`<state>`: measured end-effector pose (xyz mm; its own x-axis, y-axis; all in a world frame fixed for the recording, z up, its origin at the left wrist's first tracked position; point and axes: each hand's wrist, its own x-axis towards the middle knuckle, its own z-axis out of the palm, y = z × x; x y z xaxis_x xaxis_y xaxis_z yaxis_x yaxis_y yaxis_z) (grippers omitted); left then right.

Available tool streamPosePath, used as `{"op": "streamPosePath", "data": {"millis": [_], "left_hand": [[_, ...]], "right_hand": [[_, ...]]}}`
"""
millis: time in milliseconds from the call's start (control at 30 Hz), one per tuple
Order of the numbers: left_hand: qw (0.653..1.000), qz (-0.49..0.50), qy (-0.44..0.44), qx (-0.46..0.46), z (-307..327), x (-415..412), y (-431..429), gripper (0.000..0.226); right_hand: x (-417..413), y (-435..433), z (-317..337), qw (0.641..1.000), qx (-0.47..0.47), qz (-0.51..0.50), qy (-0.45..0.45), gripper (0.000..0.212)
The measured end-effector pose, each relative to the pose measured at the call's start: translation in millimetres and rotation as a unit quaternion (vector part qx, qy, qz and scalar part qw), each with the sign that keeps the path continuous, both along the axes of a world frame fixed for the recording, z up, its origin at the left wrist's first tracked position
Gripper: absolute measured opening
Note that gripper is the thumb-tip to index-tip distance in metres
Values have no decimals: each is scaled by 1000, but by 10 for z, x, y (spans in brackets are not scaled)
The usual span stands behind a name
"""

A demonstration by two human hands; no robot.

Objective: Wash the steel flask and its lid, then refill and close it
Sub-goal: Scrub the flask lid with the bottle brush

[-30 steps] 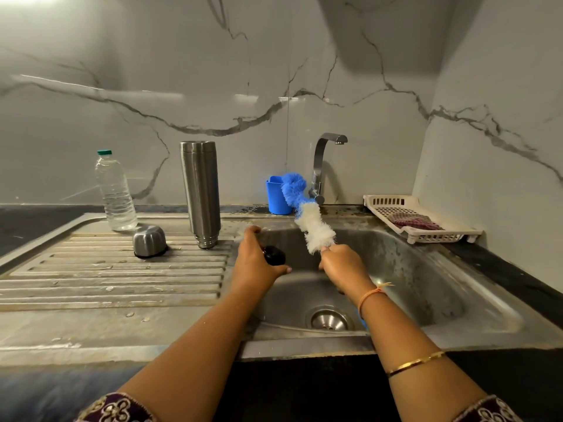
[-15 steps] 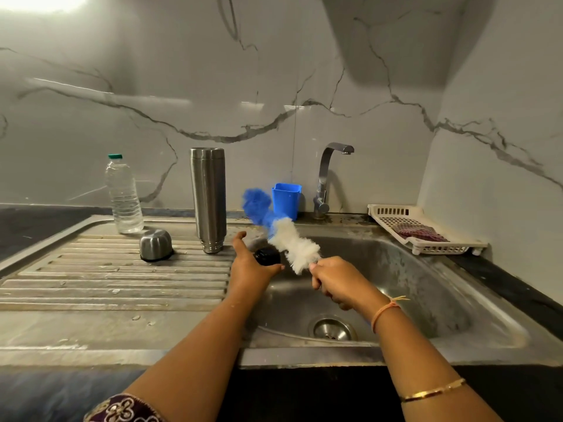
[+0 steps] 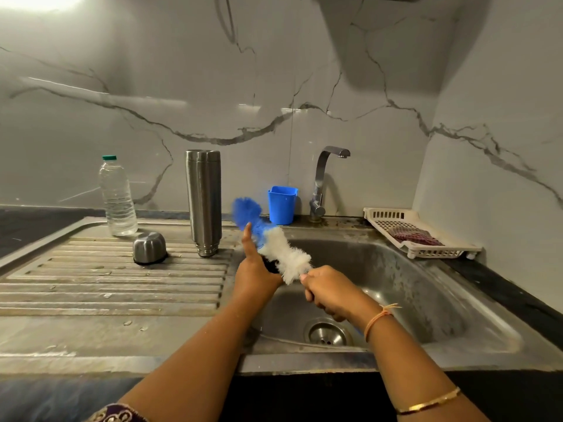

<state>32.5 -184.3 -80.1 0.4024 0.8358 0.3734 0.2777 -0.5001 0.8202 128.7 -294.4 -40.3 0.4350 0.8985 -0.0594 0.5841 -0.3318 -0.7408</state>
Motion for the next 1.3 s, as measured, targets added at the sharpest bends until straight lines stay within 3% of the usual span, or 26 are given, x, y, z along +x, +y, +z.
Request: {"op": "streamPosePath", "data": {"millis": [133,233,300,400,633,867,967,1133,1300], "left_hand": [[998,48,-29,-37,-13,-42,82,110],[999,19,-36,-24,10,-26,54,117],[998,5,-50,-31,24,-6,25,116],[997,41,-62,-13,16,-18,15,105],[999,32,2,31,1,-28,50,66],[998,27,47,-11,-35,-63,38,70],[998,51,13,-21,-48,-104,31,66],[998,59,18,33,51,-147,-81,58],[997,56,-9,42,163,-310,-65,62]], "right_hand": [[-63,-18,-5,999,-27,22,17,41],[-1,46,-30,999,1,-21,25,39],[93,95,-71,998,18,-60,-15,33],[199,132,-117,990,52,-116,-60,31],[267,164,-151,985,94,-135,-56,32],[277,157,-150,987,80,-133,-47,34],[262,137,-146,988,77,-130,-21,37],[249,152,-172,989,68,-127,17,41],[264,152,-178,988,81,-124,-46,37]]}}
